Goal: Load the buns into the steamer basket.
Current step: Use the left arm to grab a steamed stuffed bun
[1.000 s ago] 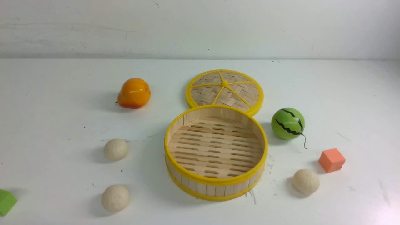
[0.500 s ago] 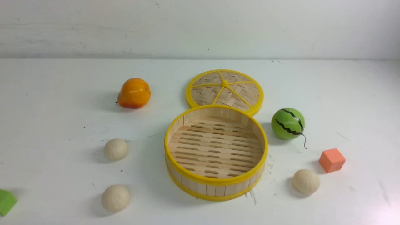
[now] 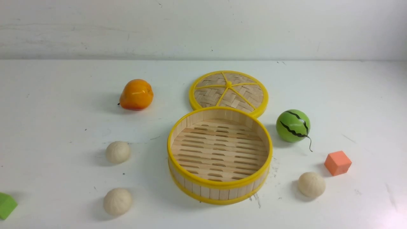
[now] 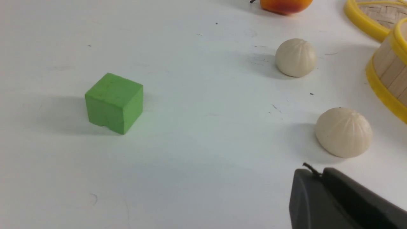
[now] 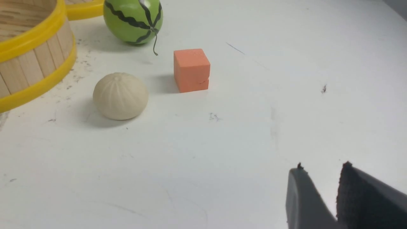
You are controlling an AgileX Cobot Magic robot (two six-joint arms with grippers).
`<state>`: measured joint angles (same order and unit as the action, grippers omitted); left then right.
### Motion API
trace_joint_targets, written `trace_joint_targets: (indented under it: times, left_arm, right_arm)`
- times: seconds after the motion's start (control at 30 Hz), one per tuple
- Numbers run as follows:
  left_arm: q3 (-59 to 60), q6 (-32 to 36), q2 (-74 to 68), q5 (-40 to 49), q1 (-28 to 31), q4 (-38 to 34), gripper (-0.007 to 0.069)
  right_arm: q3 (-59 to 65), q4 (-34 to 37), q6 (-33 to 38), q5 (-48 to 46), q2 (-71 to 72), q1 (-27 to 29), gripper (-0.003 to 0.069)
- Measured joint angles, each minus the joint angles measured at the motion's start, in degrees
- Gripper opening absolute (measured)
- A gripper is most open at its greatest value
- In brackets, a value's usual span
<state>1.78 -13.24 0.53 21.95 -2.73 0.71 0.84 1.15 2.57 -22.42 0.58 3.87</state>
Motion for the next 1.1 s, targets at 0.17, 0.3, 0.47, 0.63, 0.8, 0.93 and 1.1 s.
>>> trace_joint_targets:
  times: [0.17, 0.3, 0.47, 0.63, 0.8, 0.93, 1.1]
  left_arm:
    - [0.0, 0.0, 0.0, 0.0, 0.0, 0.0, 0.0046]
    - [0.0, 0.0, 0.0, 0.0, 0.0, 0.0, 0.0055]
    - [0.0, 0.0, 0.0, -0.1, 0.0, 0.1, 0.0058]
    - [0.0, 0.0, 0.0, -0.2, 0.0, -0.1, 0.0067]
    - [0.0, 0.0, 0.0, -0.2, 0.0, -1.7, 0.0073]
    - [0.0, -3.4, 0.0, -1.6, 0.0, -12.0, 0.0074]
    - [0.0, -17.4, 0.0, -3.1, 0.0, -42.0, 0.0074]
  right_arm:
    - [0.0, 0.0, 0.0, 0.0, 0.0, 0.0, 0.0187]
    - [0.0, 0.0, 0.0, 0.0, 0.0, 0.0, 0.0193]
    - [0.0, 0.0, 0.0, 0.0, 0.0, 0.0, 0.0202]
    - [0.0, 0.0, 0.0, 0.0, 0.0, 0.0, 0.0207]
    - [0.0, 0.0, 0.0, 0.0, 0.0, 0.0, 0.0211]
    - [0.0, 0.0, 0.0, 0.0, 0.0, 0.0, 0.0213]
    - [0.0, 0.0, 0.0, 0.0, 0.0, 0.0, 0.0221]
